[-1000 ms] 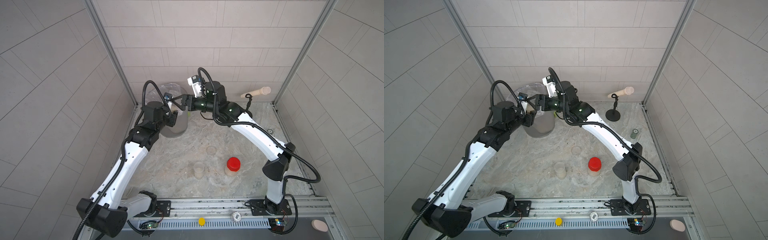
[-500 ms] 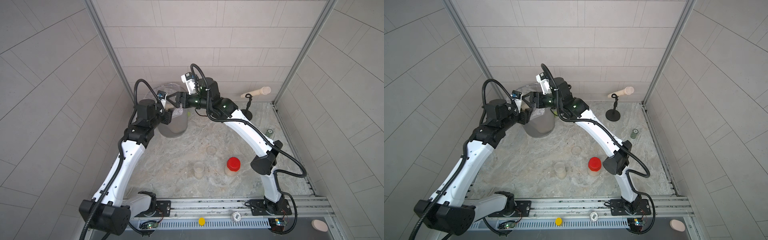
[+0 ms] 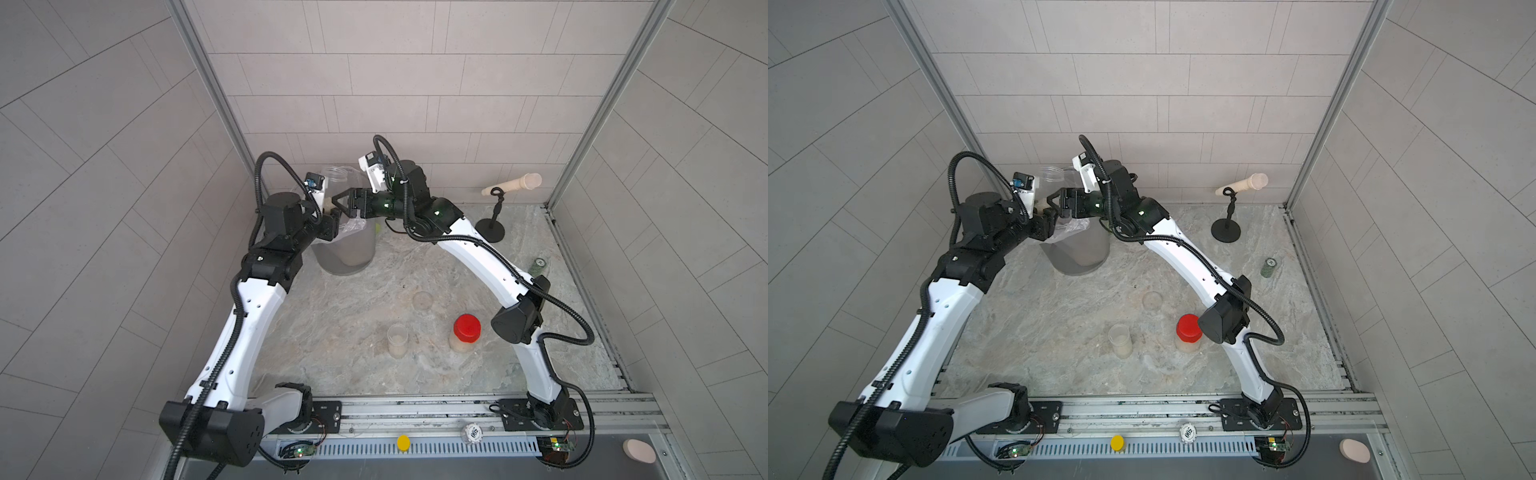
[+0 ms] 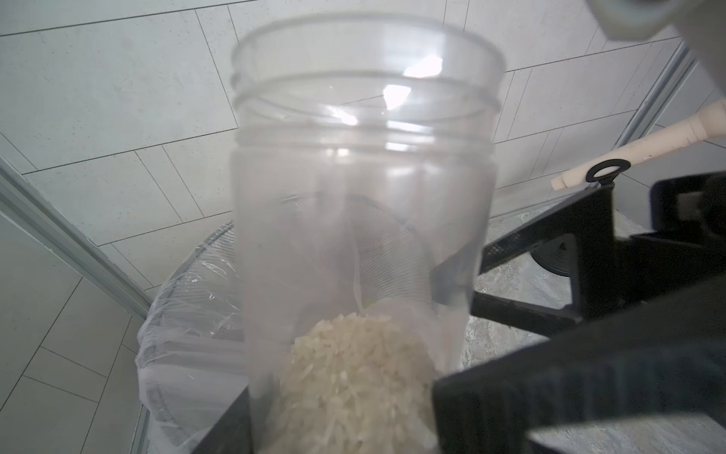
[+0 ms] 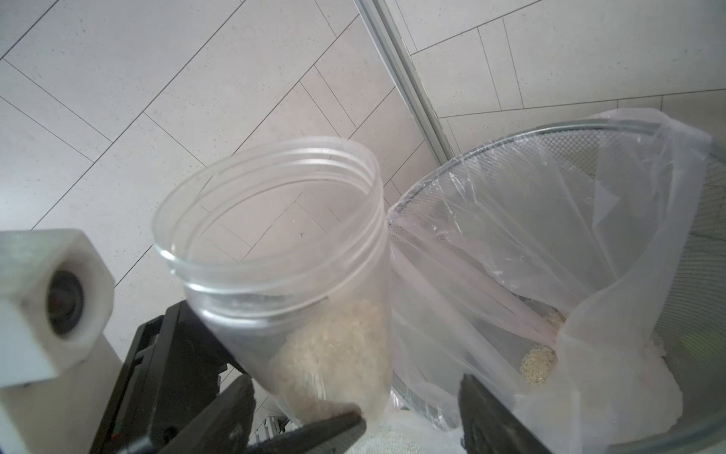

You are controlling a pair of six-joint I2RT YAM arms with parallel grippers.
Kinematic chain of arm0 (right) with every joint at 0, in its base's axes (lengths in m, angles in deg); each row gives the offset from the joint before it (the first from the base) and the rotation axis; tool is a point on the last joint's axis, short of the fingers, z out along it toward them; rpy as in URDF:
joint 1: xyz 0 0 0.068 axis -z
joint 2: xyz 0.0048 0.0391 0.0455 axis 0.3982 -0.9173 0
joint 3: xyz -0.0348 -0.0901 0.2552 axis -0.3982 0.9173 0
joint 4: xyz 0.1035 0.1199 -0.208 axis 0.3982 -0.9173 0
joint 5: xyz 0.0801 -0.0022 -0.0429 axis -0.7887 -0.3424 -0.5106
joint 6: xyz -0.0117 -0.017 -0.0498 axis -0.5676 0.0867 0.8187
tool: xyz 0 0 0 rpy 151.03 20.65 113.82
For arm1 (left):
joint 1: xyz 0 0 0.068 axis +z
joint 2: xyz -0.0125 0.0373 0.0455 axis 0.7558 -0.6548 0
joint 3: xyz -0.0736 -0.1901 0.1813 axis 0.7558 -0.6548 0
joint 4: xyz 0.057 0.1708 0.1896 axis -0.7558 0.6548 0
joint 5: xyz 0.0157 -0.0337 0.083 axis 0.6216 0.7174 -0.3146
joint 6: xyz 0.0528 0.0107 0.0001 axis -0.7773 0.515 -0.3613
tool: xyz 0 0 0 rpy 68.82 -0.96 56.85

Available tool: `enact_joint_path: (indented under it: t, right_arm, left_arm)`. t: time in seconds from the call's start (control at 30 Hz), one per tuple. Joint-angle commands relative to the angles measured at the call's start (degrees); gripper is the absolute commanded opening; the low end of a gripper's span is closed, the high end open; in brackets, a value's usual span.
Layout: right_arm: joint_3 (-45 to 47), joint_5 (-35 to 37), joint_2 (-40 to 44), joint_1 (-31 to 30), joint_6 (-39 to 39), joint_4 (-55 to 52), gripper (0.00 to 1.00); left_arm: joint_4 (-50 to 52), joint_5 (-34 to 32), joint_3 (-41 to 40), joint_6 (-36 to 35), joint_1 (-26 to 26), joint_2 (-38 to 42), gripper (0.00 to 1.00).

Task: Empty moldy rice from jars
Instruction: Adjust the jar.

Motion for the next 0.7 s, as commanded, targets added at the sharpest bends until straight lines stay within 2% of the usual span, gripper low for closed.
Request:
enact_joint_path:
  t: [0.0,0.43,0.57,0.63,0.67]
  right_arm:
    - [-3.3,-1.8,-2.0,0.1,-1.3,2.9,0.83]
    - [-12.2,-3.2,-10.3,-0.1,-6.8,7.3,0.82]
    - [-12.2,-2.7,-11.4,0.0,-8.2,7.8,0.70]
    - [-12.2,-2.6,-11.6,0.0,-8.7,8.2,0.62]
    - [-12.2,-2.2,-11.8,-0.1,-9.0,8.5,0.57]
  left_arm:
    - [-3.4,1.4,0.1,-0.3,0.2,0.0,0.01]
    - [-6.9,4.3,-1.8,-1.3,0.2,-0.8,0.01]
    - [-10.0,4.7,-3.8,-2.2,0.2,0.4,0.02]
    - [-12.0,5.1,-5.1,-2.4,0.2,1.3,0.10]
    - [-12.9,4.5,-5.7,-2.2,0.2,1.6,0.19]
